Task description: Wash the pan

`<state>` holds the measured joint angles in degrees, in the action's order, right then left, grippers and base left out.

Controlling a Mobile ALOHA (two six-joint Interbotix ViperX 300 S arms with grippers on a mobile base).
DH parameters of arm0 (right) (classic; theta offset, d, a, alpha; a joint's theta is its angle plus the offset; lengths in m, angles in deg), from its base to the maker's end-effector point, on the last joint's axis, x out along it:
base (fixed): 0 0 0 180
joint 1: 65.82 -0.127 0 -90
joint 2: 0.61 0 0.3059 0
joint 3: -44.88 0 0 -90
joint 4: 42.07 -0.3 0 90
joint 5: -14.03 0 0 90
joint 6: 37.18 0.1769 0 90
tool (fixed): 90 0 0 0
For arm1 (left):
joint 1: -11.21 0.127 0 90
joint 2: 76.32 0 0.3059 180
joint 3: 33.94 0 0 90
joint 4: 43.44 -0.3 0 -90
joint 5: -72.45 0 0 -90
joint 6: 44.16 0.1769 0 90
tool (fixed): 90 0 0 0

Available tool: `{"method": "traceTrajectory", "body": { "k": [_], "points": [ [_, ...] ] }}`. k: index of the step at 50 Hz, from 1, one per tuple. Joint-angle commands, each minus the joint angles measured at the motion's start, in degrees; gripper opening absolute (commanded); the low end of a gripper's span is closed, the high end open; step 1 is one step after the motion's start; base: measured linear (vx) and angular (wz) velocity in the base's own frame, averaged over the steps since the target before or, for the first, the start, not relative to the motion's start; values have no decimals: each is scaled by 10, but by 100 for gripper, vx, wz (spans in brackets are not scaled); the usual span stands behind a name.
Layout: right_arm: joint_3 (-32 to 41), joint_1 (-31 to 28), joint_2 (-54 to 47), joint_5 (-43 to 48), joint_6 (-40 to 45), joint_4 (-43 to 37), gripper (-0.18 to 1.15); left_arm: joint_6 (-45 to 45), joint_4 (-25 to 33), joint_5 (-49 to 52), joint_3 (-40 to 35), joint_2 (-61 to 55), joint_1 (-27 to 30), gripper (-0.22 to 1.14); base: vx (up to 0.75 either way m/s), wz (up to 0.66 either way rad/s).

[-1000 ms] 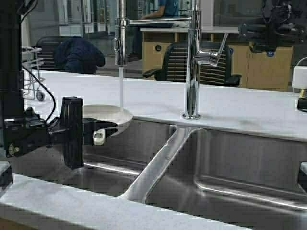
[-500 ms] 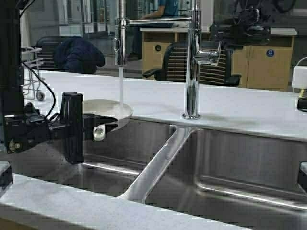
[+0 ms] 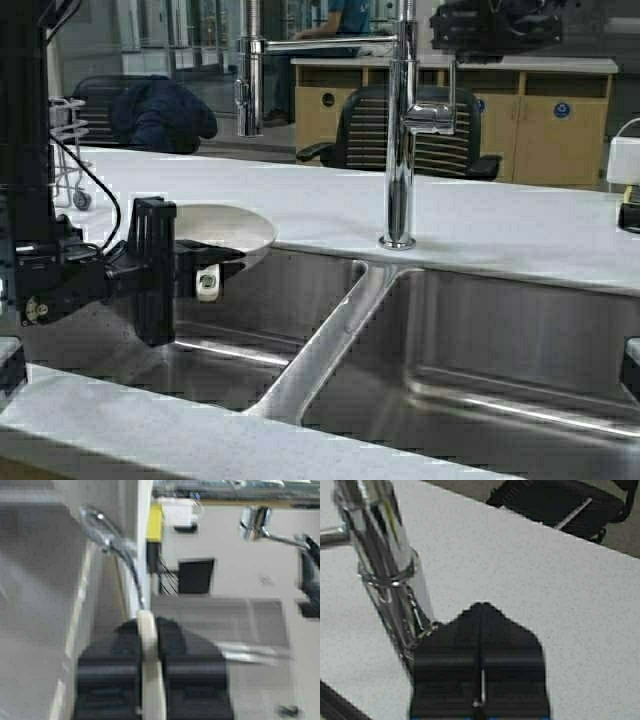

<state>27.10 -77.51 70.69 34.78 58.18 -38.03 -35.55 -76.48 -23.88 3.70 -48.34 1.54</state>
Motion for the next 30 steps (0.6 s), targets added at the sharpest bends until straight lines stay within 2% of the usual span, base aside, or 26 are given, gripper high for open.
{"method": "traceTrajectory", "body": {
  "k": [1,8,16,23,30],
  "points": [
    [-51,4,72,10,1,-18,7,32,61,96,36,74,4,3,0,0],
    [-100,3,99,12,6,-28,7,74,57,312,47,172,4,3,0,0],
    [-149,-7,121,39,19,-70,7,117,33,687,18,296,-2,3,0,0],
    [-181,-16,137,72,22,-81,7,228,20,969,-40,368,-28,3,0,0],
    [-196,-17,142,93,26,-82,7,338,18,1144,-101,380,-57,3,0,0]
  ]
}}
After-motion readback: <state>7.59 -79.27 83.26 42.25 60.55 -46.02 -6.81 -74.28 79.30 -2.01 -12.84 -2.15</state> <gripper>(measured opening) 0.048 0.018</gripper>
